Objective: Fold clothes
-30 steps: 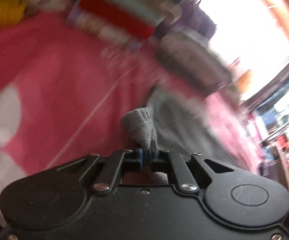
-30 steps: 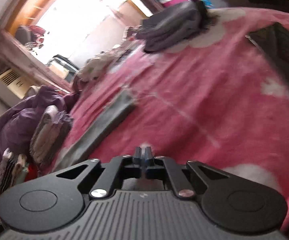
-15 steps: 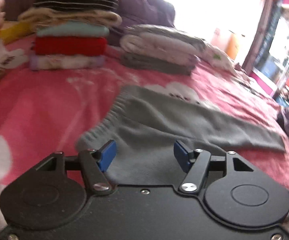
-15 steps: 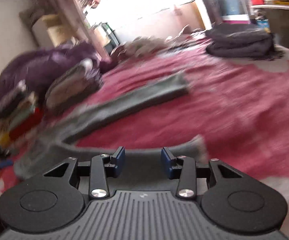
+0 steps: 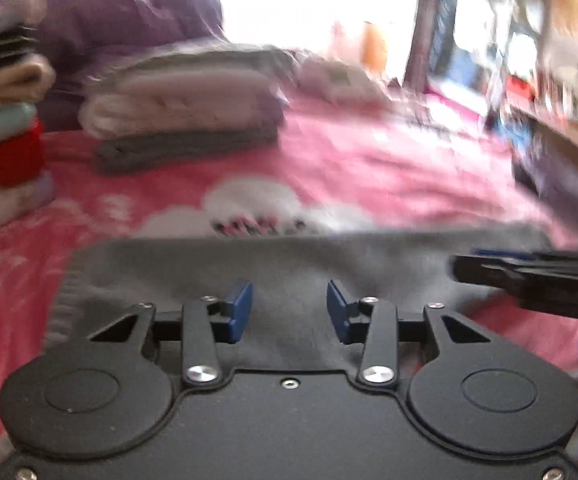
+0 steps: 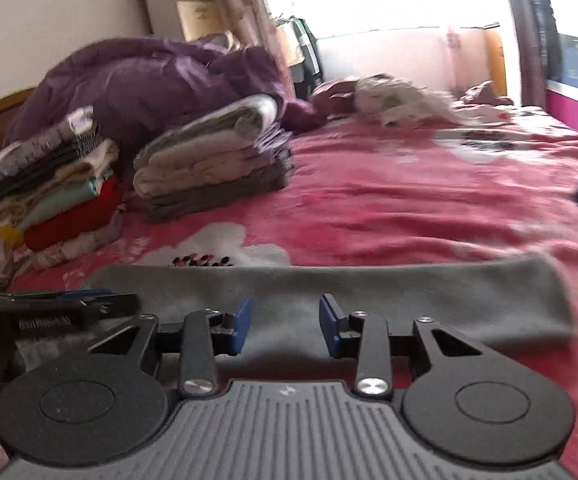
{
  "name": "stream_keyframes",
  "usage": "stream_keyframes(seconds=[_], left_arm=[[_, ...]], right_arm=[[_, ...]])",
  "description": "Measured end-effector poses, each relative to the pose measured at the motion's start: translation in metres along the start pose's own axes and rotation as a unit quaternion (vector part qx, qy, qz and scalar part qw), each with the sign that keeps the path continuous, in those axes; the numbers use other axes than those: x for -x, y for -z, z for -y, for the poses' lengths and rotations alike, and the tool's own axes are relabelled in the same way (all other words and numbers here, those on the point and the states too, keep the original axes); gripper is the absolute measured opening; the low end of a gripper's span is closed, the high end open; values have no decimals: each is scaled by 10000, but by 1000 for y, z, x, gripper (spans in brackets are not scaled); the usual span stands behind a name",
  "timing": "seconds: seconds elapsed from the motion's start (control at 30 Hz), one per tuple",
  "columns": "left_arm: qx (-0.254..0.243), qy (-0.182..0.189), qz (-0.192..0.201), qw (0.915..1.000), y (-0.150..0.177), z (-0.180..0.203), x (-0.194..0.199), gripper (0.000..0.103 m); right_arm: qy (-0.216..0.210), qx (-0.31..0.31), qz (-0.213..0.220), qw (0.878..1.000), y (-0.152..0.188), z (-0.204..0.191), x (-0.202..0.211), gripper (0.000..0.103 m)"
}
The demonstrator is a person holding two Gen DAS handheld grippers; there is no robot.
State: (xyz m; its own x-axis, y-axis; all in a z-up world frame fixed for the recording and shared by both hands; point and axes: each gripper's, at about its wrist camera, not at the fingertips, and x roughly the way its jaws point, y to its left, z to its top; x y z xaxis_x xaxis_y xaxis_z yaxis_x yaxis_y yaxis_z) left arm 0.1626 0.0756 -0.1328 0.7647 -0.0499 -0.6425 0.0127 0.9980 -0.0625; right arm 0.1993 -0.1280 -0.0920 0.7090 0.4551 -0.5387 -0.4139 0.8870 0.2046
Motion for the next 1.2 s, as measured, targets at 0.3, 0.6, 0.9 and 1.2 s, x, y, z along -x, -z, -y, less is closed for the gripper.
stream_keyframes(seconds=[0.3, 0.6, 0.9, 1.2], left_arm=[[613, -383, 6, 9974, 1, -53, 8, 33], [1134, -1091, 674, 9852, -2, -70, 67, 40], [-1251, -686, 618, 9878, 10, -13, 125, 53], [-3655, -891, 54, 9265, 83, 2, 144, 55]], right_arm=[[509, -205, -321, 9980, 22, 44, 13, 15], [1170, 281, -159, 9926, 33, 47, 66, 26], [900, 2311, -111, 9687, 36, 7, 143, 40], [592, 4118, -715, 9065, 81, -40, 170, 40]])
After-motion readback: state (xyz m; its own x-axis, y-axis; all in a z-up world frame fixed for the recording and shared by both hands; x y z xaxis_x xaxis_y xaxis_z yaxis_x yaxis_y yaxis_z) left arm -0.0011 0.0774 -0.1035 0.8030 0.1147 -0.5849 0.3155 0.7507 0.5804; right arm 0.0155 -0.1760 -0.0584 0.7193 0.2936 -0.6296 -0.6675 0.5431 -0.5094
